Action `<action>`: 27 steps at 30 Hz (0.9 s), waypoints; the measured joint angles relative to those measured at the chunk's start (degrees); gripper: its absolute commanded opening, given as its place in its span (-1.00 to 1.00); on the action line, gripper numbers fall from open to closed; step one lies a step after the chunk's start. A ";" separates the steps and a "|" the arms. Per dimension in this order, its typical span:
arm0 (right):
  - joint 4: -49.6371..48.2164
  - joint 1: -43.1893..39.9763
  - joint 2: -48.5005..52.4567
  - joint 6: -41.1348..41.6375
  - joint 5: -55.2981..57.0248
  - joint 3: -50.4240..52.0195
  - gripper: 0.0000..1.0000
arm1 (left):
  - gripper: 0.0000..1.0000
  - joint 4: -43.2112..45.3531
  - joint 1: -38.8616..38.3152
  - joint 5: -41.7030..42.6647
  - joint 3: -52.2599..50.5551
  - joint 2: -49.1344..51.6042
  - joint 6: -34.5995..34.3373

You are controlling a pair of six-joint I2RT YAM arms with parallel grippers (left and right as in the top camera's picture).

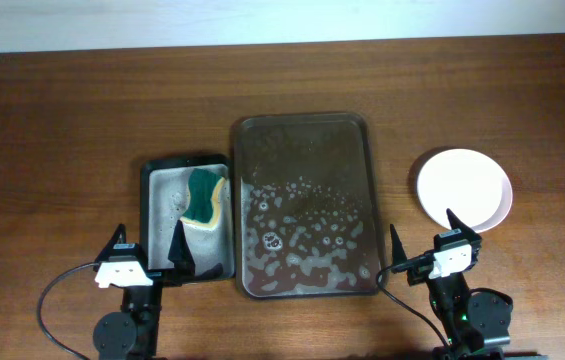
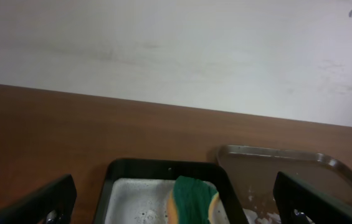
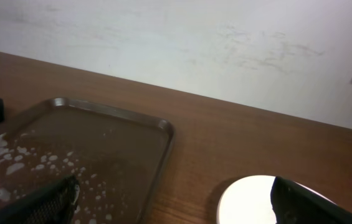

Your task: Clean dirty plates on tray and stack at the side

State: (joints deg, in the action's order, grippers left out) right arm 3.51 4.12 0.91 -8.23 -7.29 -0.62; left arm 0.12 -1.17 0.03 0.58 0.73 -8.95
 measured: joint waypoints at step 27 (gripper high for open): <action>0.00 0.00 0.00 0.02 0.00 0.00 0.97 | 0.99 -4.50 0.02 0.00 0.07 -0.04 0.00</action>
State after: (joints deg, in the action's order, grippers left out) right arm 3.51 4.12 0.91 -8.21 -7.29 -0.62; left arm -4.38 -1.15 0.03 0.64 0.69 -8.95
